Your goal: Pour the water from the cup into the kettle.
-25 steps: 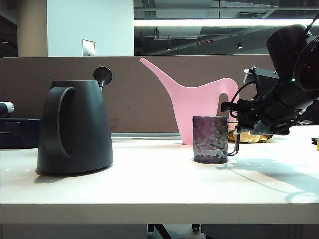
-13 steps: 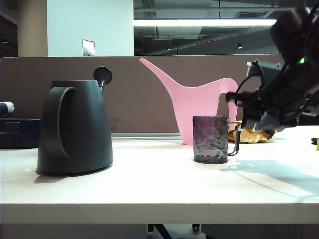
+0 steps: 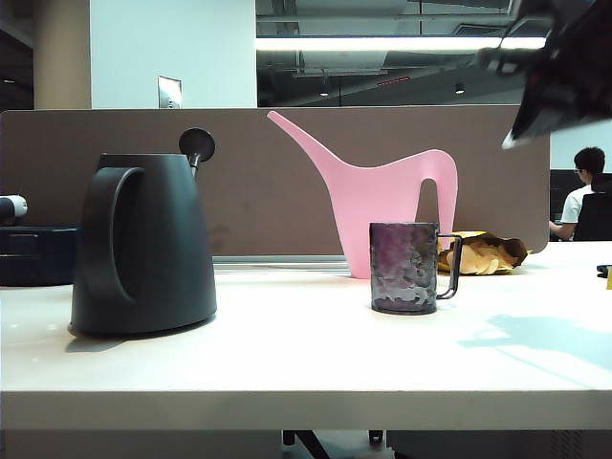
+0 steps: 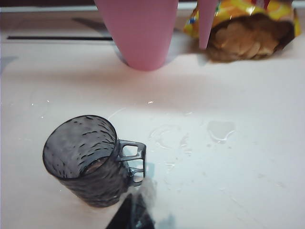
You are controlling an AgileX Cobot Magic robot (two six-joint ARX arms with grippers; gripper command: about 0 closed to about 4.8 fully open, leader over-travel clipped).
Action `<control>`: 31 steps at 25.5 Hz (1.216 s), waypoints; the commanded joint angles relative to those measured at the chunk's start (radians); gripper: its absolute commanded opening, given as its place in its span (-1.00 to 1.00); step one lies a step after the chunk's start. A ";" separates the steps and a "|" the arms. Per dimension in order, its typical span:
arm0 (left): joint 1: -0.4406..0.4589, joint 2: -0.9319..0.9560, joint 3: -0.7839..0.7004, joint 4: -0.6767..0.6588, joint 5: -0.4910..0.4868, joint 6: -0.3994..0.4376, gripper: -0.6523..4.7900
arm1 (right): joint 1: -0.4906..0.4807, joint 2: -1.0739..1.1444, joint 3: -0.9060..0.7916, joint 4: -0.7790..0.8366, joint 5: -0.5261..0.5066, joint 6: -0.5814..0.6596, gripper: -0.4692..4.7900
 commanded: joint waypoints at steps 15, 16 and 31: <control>0.001 0.001 0.002 0.009 -0.041 0.000 -0.78 | -0.132 -0.603 -0.220 -0.109 -0.059 -0.055 -0.86; 0.001 0.001 0.002 0.010 -0.041 0.001 -0.78 | -0.132 -0.632 -0.233 -0.109 -0.059 -0.055 -0.86; 0.001 0.001 0.001 0.010 -0.116 0.002 -0.78 | -0.132 -1.104 -0.568 -0.106 -0.007 -0.054 -0.86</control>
